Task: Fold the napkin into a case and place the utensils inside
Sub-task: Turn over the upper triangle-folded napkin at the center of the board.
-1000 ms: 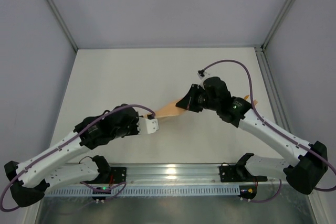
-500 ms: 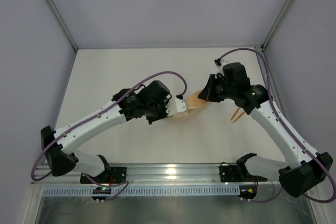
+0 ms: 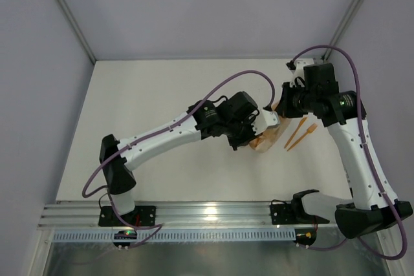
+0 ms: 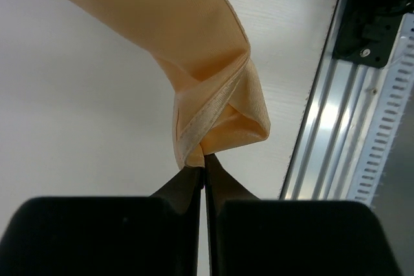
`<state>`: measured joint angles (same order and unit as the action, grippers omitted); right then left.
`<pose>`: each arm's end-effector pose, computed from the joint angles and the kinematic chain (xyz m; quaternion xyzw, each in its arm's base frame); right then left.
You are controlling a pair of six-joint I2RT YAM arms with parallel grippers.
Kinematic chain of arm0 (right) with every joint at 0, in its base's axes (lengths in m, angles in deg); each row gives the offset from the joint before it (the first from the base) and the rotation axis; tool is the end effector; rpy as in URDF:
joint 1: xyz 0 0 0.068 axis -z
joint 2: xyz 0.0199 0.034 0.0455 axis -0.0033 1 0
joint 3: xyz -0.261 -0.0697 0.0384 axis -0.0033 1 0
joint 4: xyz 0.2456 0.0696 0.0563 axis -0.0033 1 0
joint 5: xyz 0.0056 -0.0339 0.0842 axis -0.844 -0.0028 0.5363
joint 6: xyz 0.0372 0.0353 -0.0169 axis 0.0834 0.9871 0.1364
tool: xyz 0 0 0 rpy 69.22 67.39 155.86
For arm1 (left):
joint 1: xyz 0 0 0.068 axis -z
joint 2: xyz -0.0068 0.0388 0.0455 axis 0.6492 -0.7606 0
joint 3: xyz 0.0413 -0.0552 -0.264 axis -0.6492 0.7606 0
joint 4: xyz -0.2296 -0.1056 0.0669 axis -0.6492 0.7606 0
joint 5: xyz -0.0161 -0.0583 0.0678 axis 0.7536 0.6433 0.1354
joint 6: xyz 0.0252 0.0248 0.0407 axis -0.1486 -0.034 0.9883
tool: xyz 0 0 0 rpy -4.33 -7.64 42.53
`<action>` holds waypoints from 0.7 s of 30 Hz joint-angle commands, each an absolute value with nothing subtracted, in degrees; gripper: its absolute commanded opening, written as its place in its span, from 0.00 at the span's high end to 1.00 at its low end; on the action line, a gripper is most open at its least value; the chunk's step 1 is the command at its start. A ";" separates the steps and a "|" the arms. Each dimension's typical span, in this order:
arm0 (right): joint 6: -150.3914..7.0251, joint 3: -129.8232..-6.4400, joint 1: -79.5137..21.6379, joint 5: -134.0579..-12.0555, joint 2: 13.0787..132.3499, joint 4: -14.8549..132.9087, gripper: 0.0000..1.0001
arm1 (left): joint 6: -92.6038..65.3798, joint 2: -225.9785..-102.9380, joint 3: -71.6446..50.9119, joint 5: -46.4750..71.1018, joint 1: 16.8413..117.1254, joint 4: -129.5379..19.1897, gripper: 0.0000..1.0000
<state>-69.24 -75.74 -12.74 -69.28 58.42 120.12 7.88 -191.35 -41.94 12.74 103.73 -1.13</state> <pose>0.2036 0.0540 0.4057 -0.0673 0.9184 0.1631 0.3542 0.1703 -0.3499 0.3534 0.5798 0.7383 -0.2149 0.2692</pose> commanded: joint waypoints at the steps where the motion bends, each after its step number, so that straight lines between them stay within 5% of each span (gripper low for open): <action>1: -73.57 -82.56 -12.29 -71.20 60.53 125.84 0.97 | -0.35 -192.32 -44.72 18.01 105.78 -6.31 1.00; 9: -74.02 -85.93 -12.47 -65.77 69.58 126.91 0.97 | -16.08 -192.85 -40.16 24.17 104.82 -10.53 1.00; 21: -66.81 -81.88 -23.80 -64.79 85.65 111.61 0.97 | -25.24 -187.32 -16.97 27.43 92.44 -17.91 1.00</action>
<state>-69.61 -78.93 -21.13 -66.33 84.23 117.39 -22.94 -191.77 -19.19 25.33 95.07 -14.22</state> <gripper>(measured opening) 0.039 0.004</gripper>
